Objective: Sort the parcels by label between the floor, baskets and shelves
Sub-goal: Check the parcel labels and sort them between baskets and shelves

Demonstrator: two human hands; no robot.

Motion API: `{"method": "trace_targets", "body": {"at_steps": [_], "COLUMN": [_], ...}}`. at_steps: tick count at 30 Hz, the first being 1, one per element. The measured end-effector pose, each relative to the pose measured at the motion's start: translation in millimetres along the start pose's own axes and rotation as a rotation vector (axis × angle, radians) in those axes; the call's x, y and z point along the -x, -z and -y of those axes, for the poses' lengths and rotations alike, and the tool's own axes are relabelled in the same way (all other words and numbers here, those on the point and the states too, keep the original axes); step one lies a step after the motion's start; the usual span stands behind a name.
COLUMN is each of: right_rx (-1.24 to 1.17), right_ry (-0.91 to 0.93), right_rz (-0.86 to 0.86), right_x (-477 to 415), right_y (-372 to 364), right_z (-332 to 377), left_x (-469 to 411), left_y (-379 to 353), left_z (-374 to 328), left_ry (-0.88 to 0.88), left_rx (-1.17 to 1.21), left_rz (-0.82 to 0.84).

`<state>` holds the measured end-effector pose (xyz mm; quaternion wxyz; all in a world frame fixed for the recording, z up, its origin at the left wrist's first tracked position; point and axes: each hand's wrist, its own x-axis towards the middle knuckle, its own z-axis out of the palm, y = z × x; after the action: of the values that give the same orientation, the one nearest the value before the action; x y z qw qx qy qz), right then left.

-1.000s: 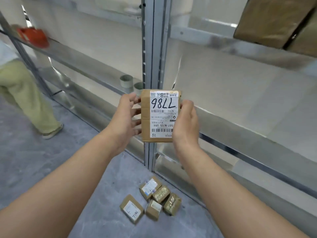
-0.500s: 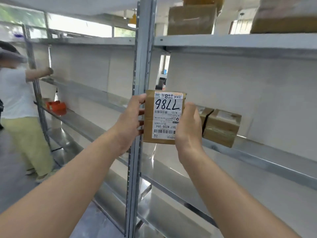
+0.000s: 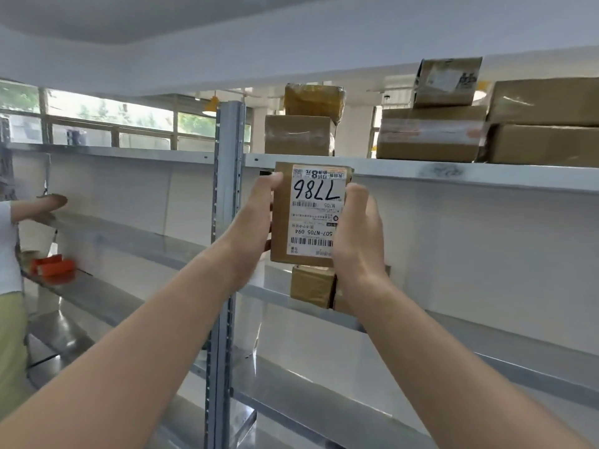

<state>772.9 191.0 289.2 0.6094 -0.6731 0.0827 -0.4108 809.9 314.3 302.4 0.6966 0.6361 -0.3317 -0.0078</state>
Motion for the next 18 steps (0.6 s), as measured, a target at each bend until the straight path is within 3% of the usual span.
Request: {"method": "trace_targets", "body": {"at_steps": [5, 18], "right_rx": [0.067, 0.350], "right_ry": [0.030, 0.087], "right_rz": [-0.120, -0.674], "right_x": [1, 69], "right_y": [9, 66], "right_z": [16, 71], "left_x": [-13, 5], "left_y": [-6, -70], "left_z": [-6, -34], "left_ry": [-0.041, -0.019], "left_rx": [0.067, 0.383], "left_rz": [0.124, 0.569]}}
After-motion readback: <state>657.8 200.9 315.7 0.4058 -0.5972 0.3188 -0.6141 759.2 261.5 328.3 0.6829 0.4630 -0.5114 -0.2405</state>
